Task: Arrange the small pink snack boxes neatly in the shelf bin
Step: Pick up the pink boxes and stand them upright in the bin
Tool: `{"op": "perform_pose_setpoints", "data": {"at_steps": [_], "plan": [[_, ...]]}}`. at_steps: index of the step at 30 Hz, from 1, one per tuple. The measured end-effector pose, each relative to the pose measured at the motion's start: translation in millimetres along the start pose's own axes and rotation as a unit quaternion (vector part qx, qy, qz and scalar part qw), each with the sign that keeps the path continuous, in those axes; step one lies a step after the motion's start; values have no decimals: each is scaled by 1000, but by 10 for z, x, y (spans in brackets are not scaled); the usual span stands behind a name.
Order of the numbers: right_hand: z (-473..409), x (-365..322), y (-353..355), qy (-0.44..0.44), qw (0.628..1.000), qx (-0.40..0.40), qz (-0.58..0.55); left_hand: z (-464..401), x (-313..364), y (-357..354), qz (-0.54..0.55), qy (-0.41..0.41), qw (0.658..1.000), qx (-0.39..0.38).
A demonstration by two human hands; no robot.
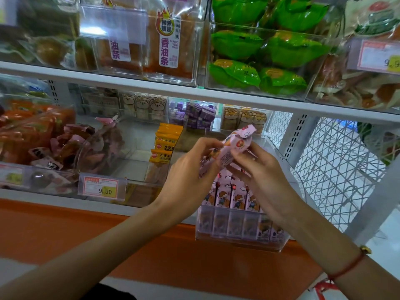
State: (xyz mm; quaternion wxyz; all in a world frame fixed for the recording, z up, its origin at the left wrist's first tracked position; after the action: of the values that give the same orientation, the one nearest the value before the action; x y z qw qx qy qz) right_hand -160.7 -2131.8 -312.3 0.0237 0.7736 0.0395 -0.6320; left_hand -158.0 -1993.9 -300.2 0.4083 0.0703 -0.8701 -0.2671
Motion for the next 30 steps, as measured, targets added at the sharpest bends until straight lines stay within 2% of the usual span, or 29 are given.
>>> {"op": "perform_pose_setpoints", "data": {"at_steps": [5,9,12,16,19,22,25,28,30], "plan": [[64,-82,83,54,992,93,72,-12,23,-1,-52,-24,998,22],[92,-184,26,82,984,77,136,-17,-4,8,27,-19,999,18],[87,-250,49,91,986,64,123,-54,-23,-10,120,2,992,-35],[68,-254,129,70,989,78,103,-72,19,-123,233,36,962,-135],[59,-218,141,49,991,81,91,-75,-41,-184,292,84,940,-158],[67,-220,138,52,991,73,100,-71,-68,-208,303,98,932,-172],[78,-268,104,77,987,50,128,-81,-41,-132,276,71,946,-153],[99,-334,5,118,982,-6,147,-103,-18,66,197,13,977,-86],[121,-360,-73,141,976,-46,156,-97,3,169,167,-12,985,-49]]}}
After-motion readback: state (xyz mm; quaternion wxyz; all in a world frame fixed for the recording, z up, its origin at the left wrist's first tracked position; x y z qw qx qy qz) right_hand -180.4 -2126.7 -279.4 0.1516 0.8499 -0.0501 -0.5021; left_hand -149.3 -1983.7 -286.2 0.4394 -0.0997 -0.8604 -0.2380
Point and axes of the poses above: each hand's wrist, its own z-axis away from the middle knuckle, its own y-axis out of the back of the hand, x = y × z, the point moved 7 cm from there along -z, towards the middle knuckle, and after that the axes turned 8 degrees about -x, right-handed, at the moved point
